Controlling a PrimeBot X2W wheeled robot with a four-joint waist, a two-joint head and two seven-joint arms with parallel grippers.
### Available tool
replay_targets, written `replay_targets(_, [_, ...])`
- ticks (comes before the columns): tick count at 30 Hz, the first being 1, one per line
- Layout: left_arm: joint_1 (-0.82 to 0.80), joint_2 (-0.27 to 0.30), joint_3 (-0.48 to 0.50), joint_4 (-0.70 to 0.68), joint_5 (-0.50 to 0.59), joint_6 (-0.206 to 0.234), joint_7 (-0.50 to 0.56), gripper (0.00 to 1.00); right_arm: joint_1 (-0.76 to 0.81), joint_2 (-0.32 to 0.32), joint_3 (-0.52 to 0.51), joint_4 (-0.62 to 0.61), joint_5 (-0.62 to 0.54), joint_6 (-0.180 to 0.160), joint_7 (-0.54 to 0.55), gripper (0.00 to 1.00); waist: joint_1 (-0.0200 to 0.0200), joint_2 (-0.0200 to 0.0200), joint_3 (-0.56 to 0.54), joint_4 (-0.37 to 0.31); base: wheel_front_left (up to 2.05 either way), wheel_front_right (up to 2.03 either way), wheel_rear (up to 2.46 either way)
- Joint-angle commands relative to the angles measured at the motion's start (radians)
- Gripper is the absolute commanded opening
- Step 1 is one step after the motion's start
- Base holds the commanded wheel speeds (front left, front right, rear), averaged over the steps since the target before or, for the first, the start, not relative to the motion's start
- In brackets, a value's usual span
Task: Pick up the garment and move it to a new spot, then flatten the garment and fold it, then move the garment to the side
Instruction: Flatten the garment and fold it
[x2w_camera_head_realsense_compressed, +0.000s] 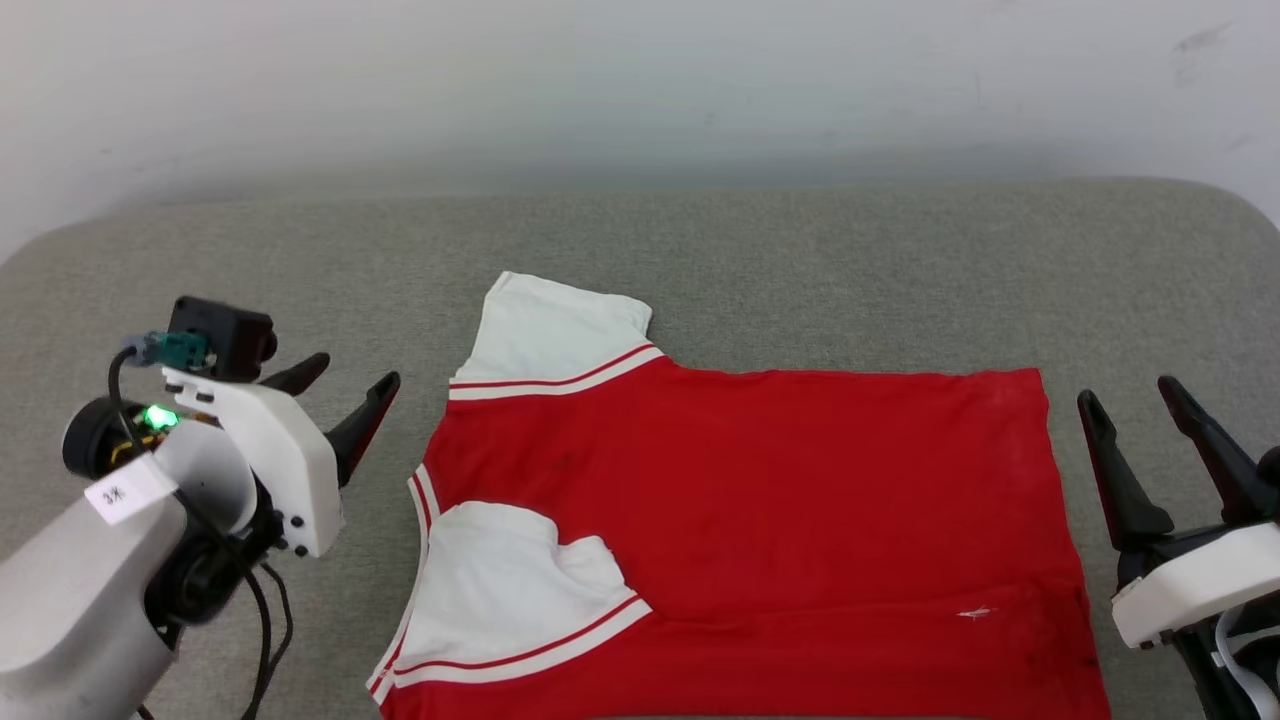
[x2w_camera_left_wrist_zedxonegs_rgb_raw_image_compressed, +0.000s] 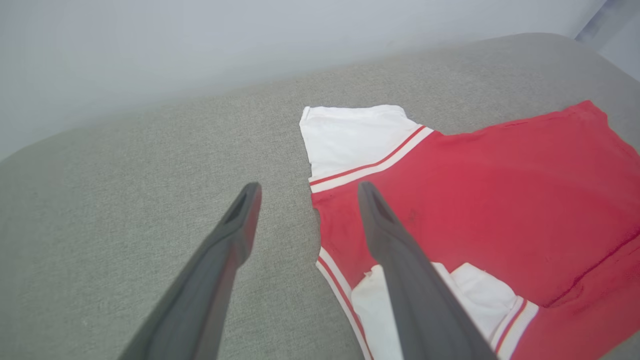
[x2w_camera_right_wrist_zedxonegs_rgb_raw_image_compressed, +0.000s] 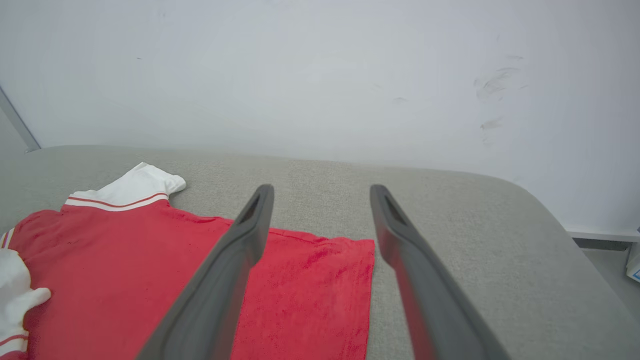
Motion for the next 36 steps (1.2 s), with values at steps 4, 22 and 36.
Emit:
replay_targets(4, [-0.109, -0.012, -0.002, 0.045, 0.017, -0.034, 0.055, 1.0, -0.008, 0.055, -0.009, -0.102, -0.052, -0.001, 0.018, 1.0, 0.0, 0.0, 0.071, -0.051, 0.0, 0.0, 0.0])
replay_targets(22, [-0.499, -0.008, 0.007, 0.271, -0.102, -0.127, 0.507, 1.0, -0.062, 0.131, 0.044, -0.291, -0.123, -0.001, 0.049, 1.0, 0.0, 0.0, 0.323, -0.169, 0.0, 0.0, 0.0])
replay_targets(36, [-0.668, -0.054, -0.048, 0.356, -0.055, -0.105, 0.679, 1.0, -0.145, 0.128, 0.089, -0.279, -0.121, -0.001, 0.03, 1.0, 0.0, 0.0, 0.441, -0.208, 0.0, 0.0, 0.0])
